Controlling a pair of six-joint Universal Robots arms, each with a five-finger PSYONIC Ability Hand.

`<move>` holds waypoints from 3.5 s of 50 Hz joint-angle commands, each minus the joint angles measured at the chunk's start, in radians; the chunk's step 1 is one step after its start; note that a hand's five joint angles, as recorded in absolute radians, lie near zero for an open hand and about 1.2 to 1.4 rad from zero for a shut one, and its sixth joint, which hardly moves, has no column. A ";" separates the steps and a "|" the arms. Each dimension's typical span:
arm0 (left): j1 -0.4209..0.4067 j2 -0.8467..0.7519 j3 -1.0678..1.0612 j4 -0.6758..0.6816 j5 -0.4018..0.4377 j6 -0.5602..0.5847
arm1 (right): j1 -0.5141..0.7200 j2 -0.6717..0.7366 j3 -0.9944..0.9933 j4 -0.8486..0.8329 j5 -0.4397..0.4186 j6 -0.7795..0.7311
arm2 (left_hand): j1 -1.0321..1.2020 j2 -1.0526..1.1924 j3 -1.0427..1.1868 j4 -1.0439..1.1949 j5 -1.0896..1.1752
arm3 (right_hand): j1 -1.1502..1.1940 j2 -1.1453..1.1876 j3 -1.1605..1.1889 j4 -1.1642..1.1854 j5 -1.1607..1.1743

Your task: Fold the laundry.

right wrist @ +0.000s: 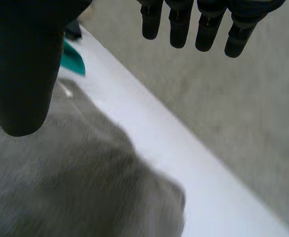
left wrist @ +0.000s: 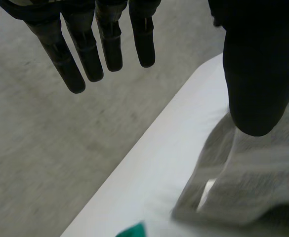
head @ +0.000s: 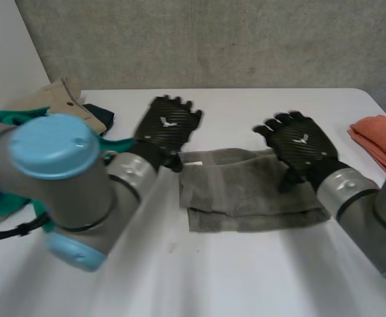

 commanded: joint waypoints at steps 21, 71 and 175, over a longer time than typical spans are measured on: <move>-0.094 -0.324 0.287 -0.239 -0.131 0.010 | -0.178 0.116 -0.019 0.070 0.016 -0.144 | 0.079 0.085 0.085 0.095 0.099 | 0.015 0.029 0.030 0.029 0.016; 0.103 0.169 0.083 -0.107 -0.151 -0.027 | 0.218 0.043 -0.399 0.166 -0.050 0.023 | -0.033 -0.027 -0.027 -0.017 -0.013 | 1.173 1.188 1.188 1.187 1.175; 0.163 -0.067 0.278 0.318 -0.014 -0.262 | 0.074 0.187 -0.587 -0.217 0.138 -0.036 | 0.989 0.994 0.994 1.004 1.008 | 1.173 1.188 1.188 1.187 1.175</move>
